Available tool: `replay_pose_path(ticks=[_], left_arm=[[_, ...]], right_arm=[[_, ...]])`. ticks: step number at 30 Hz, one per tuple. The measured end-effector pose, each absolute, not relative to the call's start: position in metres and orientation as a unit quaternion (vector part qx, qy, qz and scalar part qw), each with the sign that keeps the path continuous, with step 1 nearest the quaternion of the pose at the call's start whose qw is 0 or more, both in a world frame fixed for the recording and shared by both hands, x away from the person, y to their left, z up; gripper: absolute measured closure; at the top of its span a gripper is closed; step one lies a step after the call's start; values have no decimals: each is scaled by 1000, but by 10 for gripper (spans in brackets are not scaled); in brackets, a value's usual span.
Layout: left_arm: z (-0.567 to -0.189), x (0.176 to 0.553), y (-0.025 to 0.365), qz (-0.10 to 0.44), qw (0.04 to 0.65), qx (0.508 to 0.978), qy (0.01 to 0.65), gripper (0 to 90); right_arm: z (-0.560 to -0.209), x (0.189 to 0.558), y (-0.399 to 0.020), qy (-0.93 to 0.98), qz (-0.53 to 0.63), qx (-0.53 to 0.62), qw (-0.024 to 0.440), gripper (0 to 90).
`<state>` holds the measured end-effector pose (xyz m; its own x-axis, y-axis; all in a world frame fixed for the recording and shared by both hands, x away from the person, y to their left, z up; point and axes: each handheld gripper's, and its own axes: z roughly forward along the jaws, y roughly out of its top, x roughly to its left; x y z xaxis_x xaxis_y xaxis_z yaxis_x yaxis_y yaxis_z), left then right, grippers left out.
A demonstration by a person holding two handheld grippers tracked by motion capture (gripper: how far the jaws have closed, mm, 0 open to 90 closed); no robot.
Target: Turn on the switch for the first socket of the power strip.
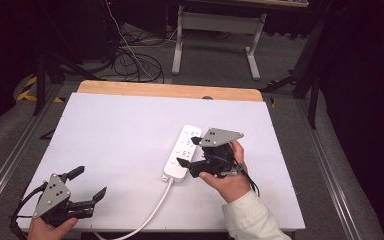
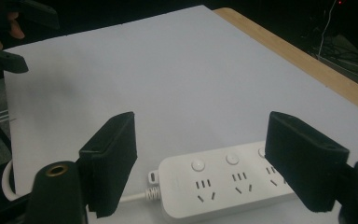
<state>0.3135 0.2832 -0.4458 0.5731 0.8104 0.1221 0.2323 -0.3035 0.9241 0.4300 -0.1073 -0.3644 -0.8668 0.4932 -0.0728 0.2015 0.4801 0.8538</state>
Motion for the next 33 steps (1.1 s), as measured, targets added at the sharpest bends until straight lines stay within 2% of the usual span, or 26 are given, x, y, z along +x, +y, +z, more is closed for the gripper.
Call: replay_pose_path(ticks=[7, 13, 19, 33], left_arm=[[-446, 313, 284, 304, 477, 747, 349, 130], [-445, 314, 285, 298, 486, 744, 350, 130], [-445, 314, 288, 289, 493, 739, 358, 131], [-445, 312, 284, 308, 478, 747, 343, 130]], right_arm=[[-370, 421, -128, 840, 484, 205, 138, 173], [-380, 414, -146, 829, 503, 204, 136, 145], [-395, 409, -160, 823, 512, 204, 136, 133], [-430, 398, -191, 813, 518, 224, 142, 115]])
